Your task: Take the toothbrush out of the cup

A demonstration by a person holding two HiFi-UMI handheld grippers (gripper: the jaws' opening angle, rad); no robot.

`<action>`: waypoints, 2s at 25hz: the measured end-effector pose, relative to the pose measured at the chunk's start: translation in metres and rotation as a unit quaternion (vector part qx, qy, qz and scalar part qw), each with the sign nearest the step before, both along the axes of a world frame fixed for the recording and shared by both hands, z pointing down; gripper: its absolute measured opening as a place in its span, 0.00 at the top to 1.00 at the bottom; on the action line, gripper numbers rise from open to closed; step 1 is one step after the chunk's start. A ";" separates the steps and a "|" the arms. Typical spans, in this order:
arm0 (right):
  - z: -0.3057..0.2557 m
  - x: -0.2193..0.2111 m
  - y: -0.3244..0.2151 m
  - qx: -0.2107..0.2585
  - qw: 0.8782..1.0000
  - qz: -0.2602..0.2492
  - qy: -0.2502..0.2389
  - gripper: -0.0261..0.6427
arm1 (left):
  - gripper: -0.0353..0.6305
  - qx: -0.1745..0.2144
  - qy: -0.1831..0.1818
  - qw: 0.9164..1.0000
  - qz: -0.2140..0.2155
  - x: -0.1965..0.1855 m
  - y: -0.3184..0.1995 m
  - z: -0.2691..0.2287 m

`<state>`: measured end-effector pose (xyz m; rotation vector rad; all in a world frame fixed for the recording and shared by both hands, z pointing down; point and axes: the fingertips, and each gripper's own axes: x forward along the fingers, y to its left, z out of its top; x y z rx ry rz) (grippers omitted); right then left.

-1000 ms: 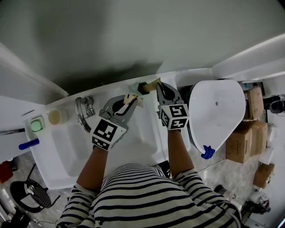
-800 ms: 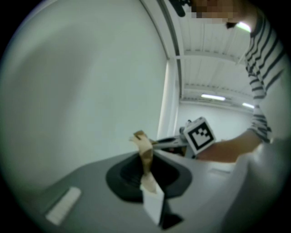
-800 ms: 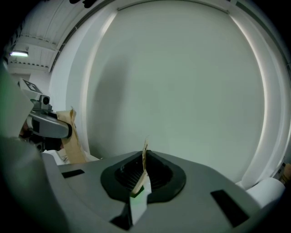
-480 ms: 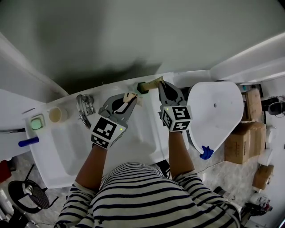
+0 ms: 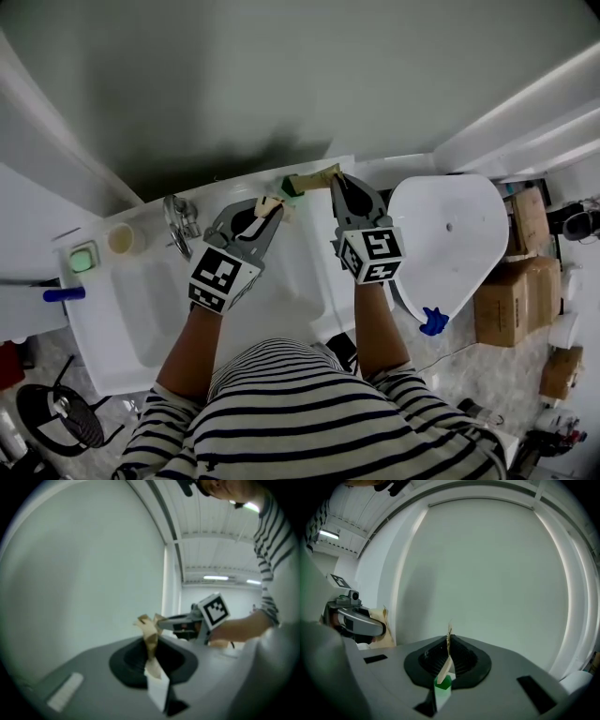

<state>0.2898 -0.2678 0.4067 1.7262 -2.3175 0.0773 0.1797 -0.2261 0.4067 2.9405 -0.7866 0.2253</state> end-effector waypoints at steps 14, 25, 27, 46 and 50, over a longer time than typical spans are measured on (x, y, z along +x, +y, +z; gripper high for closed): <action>-0.067 -0.018 0.085 0.067 0.997 -0.031 -0.022 0.94 | 0.90 0.068 -0.003 0.998 -0.018 -0.020 0.062 -0.054; -0.106 -0.040 0.144 0.105 0.992 -0.061 -0.037 0.94 | 0.90 0.107 0.008 0.994 -0.036 -0.049 0.096 -0.092; -0.109 -0.046 0.150 0.106 0.991 -0.068 -0.039 0.94 | 0.90 0.107 0.009 0.994 -0.038 -0.055 0.100 -0.094; -0.102 -0.066 0.164 0.091 0.989 -0.107 -0.040 0.94 | 0.90 0.094 0.018 0.994 -0.051 -0.077 0.102 -0.094; -0.101 -0.069 0.157 0.087 0.989 -0.110 -0.038 0.94 | 0.90 0.092 0.018 0.994 -0.050 -0.076 0.096 -0.093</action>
